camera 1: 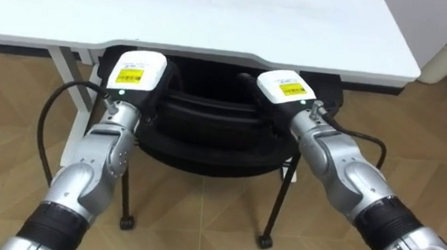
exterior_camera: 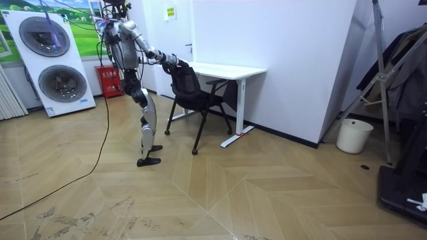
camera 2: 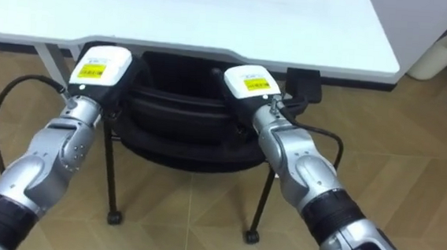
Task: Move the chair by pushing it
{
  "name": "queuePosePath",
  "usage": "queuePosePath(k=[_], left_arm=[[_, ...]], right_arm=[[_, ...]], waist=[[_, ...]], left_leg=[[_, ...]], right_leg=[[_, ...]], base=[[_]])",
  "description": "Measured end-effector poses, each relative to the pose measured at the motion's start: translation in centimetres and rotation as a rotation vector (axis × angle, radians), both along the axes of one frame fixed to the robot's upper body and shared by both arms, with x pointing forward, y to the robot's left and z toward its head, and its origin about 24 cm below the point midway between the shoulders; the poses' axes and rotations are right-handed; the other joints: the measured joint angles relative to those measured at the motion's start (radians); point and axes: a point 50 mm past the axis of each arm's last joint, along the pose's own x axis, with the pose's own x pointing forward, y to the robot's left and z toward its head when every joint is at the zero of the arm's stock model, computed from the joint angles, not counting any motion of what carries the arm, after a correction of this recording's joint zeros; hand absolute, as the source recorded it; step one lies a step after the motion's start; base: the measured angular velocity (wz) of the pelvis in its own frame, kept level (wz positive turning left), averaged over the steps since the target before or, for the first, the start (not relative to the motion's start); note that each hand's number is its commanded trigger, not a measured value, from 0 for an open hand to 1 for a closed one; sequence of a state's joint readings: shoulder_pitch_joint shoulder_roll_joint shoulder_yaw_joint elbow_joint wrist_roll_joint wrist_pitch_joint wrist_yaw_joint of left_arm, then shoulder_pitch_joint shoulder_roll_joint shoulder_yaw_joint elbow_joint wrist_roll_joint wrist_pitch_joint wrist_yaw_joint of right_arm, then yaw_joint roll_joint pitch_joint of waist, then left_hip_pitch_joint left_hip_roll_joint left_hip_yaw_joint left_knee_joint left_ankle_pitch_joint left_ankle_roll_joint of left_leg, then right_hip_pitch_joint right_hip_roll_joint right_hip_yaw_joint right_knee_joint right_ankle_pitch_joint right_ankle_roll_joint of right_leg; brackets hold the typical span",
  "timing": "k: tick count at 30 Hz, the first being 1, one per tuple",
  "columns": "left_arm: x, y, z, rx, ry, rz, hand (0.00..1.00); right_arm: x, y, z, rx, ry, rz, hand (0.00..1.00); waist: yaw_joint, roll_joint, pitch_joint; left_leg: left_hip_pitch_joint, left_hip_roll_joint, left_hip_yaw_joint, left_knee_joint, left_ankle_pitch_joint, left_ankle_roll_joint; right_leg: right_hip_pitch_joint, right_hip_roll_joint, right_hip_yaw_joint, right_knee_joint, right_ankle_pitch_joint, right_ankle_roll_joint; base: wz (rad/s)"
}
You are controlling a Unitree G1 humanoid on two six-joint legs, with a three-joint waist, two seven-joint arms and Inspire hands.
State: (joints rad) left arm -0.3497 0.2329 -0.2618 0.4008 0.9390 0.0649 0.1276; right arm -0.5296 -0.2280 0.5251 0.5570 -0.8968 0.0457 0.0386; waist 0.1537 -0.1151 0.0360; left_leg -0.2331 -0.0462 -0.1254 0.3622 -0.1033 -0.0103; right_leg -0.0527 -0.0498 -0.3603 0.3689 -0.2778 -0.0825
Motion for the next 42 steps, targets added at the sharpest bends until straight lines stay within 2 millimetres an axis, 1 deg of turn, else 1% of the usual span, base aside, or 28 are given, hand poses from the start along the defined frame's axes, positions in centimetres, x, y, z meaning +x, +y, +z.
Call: queuePosePath(k=[5, 8, 9, 10, 12, 13, 14, 15, 17, 19, 20, 21, 22, 23, 24, 25, 26, 28, 29, 30, 31, 32, 33, 34, 36, 37, 41, 42], left_arm=[[0.0, 0.0, 0.3, -0.007, -0.006, -0.003, 0.0], [0.1, -0.3, 0.7, -0.019, -0.006, -0.019, 0.0], [0.1, -0.6, 1.3, -0.026, -0.026, -0.032, 0.0], [0.1, -0.7, 2.1, -0.027, -0.056, -0.043, 0.0], [0.1, -0.4, 2.8, -0.006, -0.059, -0.053, 0.0], [0.1, -0.1, 3.6, 0.007, -0.076, -0.059, 0.0], [0.2, 0.1, 3.8, 0.03, -0.075, -0.06, 0.0], [0.3, 0.7, 4.4, 0.064, -0.077, -0.053, 0.0], [0.7, 1.1, 5.4, 0.122, -0.068, -0.065, 0.0], [0.9, 1.4, 5.7, 0.145, -0.056, -0.071, 0.0], [0.9, 1.5, 5.8, 0.152, -0.052, -0.078, 0.0], [0.8, 1.6, 6.4, 0.173, -0.057, -0.096, 0.0], [0.7, 1.7, 6.8, 0.186, -0.063, -0.109, 0.0], [0.5, 1.6, 7.8, 0.207, -0.095, -0.136, 0.0], [0.3, 1.6, 8.5, 0.231, -0.12, -0.166, 0.0], [0.2, 1.8, 9.5, 0.242, -0.171, -0.18, 0.0], [0.2, 1.9, 10.5, 0.235, -0.215, -0.175, 0.0], [0.2, 2.3, 15.7, 0.19, -0.451, -0.134, 0.0], [0.1, 2.6, 16.7, 0.17, -0.504, -0.122, 0.0], [-0.1, 2.9, 18.3, 0.134, -0.592, -0.104, 0.0], [-0.4, 3.1, 19.4, 0.101, -0.658, -0.096, 0.0], [-0.6, 3.2, 19.8, 0.089, -0.683, -0.094, 0.0], [-0.8, 3.5, 20.2, 0.086, -0.728, -0.095, 0.0], [-1.0, 3.7, 20.4, 0.092, -0.751, -0.093, 0.0], [-1.1, 4.2, 20.8, 0.09, -0.78, -0.076, 0.0], [-1.2, 4.6, 21.0, 0.088, -0.8, -0.06, 0.0], [-2.0, 6.1, 22.3, 0.119, -0.878, -0.02, 0.0], [-2.5, 7.2, 23.0, 0.126, -0.919, 0.008, 0.0]], right_arm=[[0.3, 0.6, 0.6, 0.0, 0.014, 0.02, 0.0], [0.5, 1.0, 1.4, 0.002, 0.009, 0.047, 0.0], [0.6, 1.1, 2.1, 0.002, -0.017, 0.063, 0.0], [0.8, 1.1, 3.7, 0.021, -0.073, 0.079, 0.0], [0.9, 1.1, 5.8, 0.019, -0.137, 0.135, 0.0], [0.7, 1.0, 6.5, 0.013, -0.167, 0.163, 0.0], [0.7, 0.9, 7.0, 0.014, -0.188, 0.173, 0.0], [0.5, 0.7, 8.4, 0.022, -0.238, 0.192, 0.0], [1.0, -0.4, 11.4, 0.065, -0.337, 0.181, 0.0], [2.3, -2.5, 16.8, 0.119, -0.534, 0.096, 0.0], [2.5, -3.3, 18.1, 0.129, -0.586, 0.071, 0.0], [2.4, -4.6, 20.4, 0.154, -0.693, 0.026, 0.0], [2.3, -5.2, 21.3, 0.171, -0.745, 0.004, 0.0], [1.9, -6.2, 22.5, 0.197, -0.823, -0.03, 0.0], [1.5, -6.7, 23.3, 0.202, -0.879, -0.044, 0.0], [1.0, -7.0, 23.8, 0.18, -0.916, -0.039, 0.0], [0.7, -7.1, 23.9, 0.174, -0.931, -0.036, 0.0], [-0.8, -7.7, 24.2, 0.166, -0.982, -0.026, 0.0], [-1.0, -7.6, 24.2, 0.172, -0.988, -0.02, 0.0], [-1.4, -7.4, 24.5, 0.185, -1.001, -0.002, 0.0], [-1.9, -7.6, 25.0, 0.201, -1.021, 0.014, 0.0], [-2.1, -7.8, 25.3, 0.205, -1.033, 0.021, 0.0], [-2.5, -8.7, 26.1, 0.199, -1.06, 0.024, 0.0], [-3.0, -9.8, 27.0, 0.189, -1.089, 0.005, 0.0], [-3.7, -11.3, 28.2, 0.199, -1.155, -0.037, 0.0], [-4.1, -12.1, 28.7, 0.229, -1.201, -0.068, 0.0], [-5.7, -14.4, 29.2, 0.284, -1.325, -0.143, 0.0], [-6.7, -15.2, 29.1, 0.299, -1.368, -0.164, 0.0]], waist=[[0.003, -0.004, -0.0012], [-0.001, -0.007, -0.0015], [-0.006, -0.008, -0.0018], [-0.014, -0.008, -0.0019], [-0.022, -0.008, -0.002], [-0.033, -0.006, -0.0017], [-0.037, -0.003, -0.0031], [-0.039, -0.001, -0.0036], [-0.04, 0.002, -0.002], [-0.044, 0.012, -0.0003], [-0.043, 0.016, -0.0007], [-0.041, 0.023, 0.0], [-0.04, 0.028, 0.0009], [-0.037, 0.039, -0.0008], [-0.036, 0.057, -0.003], [-0.037, 0.072, -0.0056], [-0.039, 0.076, -0.0078], [-0.064, 0.079, -0.0109], [-0.072, 0.079, -0.0162], [-0.088, 0.082, -0.025], [-0.104, 0.086, -0.0308], [-0.107, 0.087, -0.0343], [-0.12, 0.087, -0.037], [-0.127, 0.086, -0.0377], [-0.126, 0.084, -0.0381], [-0.136, 0.079, -0.0374], [-0.152, 0.072, -0.04], [-0.153, 0.073, -0.0404]], left_leg=[[-0.001, -0.001, 0.0, 0.0, 0.0, 0.0], [-0.001, -0.002, 0.002, 0.0, 0.0, 0.0], [-0.002, -0.001, 0.001, 0.0, 0.0, 0.0], [0.001, -0.001, 0.0, -0.001, 0.0, 0.0], [0.007, -0.001, 0.001, -0.001, 0.0, 0.0], [0.004, 0.002, -0.002, -0.001, 0.0, 0.0], [0.002, 0.004, -0.004, -0.001, 0.0, 0.0], [0.002, 0.007, -0.004, -0.001, 0.0, 0.0], [0.004, 0.012, -0.003, -0.002, 0.0, 0.0], [0.006, 0.014, -0.003, -0.002, 0.0, 0.001], [0.006, 0.014, -0.004, -0.001, -0.002, 0.003], [0.006, 0.015, -0.005, -0.001, -0.004, 0.006], [0.007, 0.014, -0.006, -0.001, -0.004, 0.007], [0.007, 0.014, -0.005, -0.001, -0.007, 0.011], [0.008, 0.015, -0.001, -0.001, -0.007, 0.015], [0.009, 0.013, 0.004, -0.004, -0.004, 0.02], [0.012, 0.01, 0.005, -0.01, -0.002, 0.024], [0.035, -0.006, 0.006, -0.037, 0.006, 0.033], [0.046, -0.01, 0.01, -0.049, 0.008, 0.037], [0.073, -0.02, 0.015, -0.074, 0.013, 0.043], [0.101, -0.023, 0.025, -0.096, 0.017, 0.05], [0.114, -0.025, 0.032, -0.108, 0.018, 0.052], [0.135, -0.034, 0.042, -0.122, 0.019, 0.055], [0.15, -0.037, 0.047, -0.128, 0.018, 0.06], [0.16, -0.036, 0.067, -0.129, 0.012, 0.067], [0.163, -0.036, 0.069, -0.13, 0.011, 0.069], [0.151, -0.032, 0.082, -0.129, 0.005, 0.073], [0.146, -0.031, 0.085, -0.129, 0.003, 0.074]], right_leg=[[0.002, 0.001, 0.0, -0.01, 0.002, 0.002], [0.004, 0.002, 0.001, -0.015, 0.003, 0.004], [0.005, 0.004, 0.002, -0.02, 0.005, 0.005], [0.011, 0.006, 0.003, -0.028, 0.008, 0.006], [0.02, 0.008, 0.002, -0.035, 0.01, 0.006], [0.026, 0.016, 0.001, -0.052, 0.018, 0.006], [0.029, 0.02, 0.0, -0.062, 0.023, 0.006], [0.037, 0.027, 0.0, -0.079, 0.033, 0.005], [0.049, 0.037, -0.001, -0.102, 0.049, 0.005], [0.069, 0.045, -0.005, -0.136, 0.068, 0.008], [0.074, 0.047, -0.006, -0.146, 0.072, 0.01], [0.083, 0.051, -0.006, -0.167, 0.082, 0.012], [0.087, 0.052, -0.006, -0.176, 0.086, 0.014], [0.09, 0.052, -0.006, -0.183, 0.089, 0.017], [0.091, 0.047, -0.005, -0.182, 0.091, 0.021], [0.091, 0.042, -0.005, -0.181, 0.093, 0.025], [0.09, 0.04, -0.005, -0.181, 0.094, 0.027], [0.105, 0.027, -0.006, -0.183, 0.09, 0.037], [0.109, 0.021, -0.004, -0.181, 0.087, 0.041], [0.121, 0.009, 0.001, -0.18, 0.083, 0.049], [0.138, -0.002, 0.003, -0.18, 0.078, 0.057], [0.143, -0.007, 0.01, -0.179, 0.076, 0.061], [0.157, -0.012, 0.017, -0.18, 0.073, 0.067], [0.168, -0.016, 0.02, -0.179, 0.069, 0.074], [0.17, -0.019, 0.041, -0.18, 0.069, 0.076], [0.171, -0.02, 0.044, -0.181, 0.069, 0.078], [0.155, -0.018, 0.054, -0.182, 0.07, 0.08], [0.149, -0.017, 0.059, -0.183, 0.072, 0.082]], base=[[0.0], [0.01], [0.05], [0.05], [0.02], [0.07], [0.06], [0.0], [-0.02], [0.02], [0.08], [0.05], [0.03], [0.0], [0.0], [0.0], [0.0], [0.03], [-0.08], [-0.11], [-0.14], [-0.16], [-0.14], [-0.17], [-0.24], [-0.2], [-0.08], [-0.12]])
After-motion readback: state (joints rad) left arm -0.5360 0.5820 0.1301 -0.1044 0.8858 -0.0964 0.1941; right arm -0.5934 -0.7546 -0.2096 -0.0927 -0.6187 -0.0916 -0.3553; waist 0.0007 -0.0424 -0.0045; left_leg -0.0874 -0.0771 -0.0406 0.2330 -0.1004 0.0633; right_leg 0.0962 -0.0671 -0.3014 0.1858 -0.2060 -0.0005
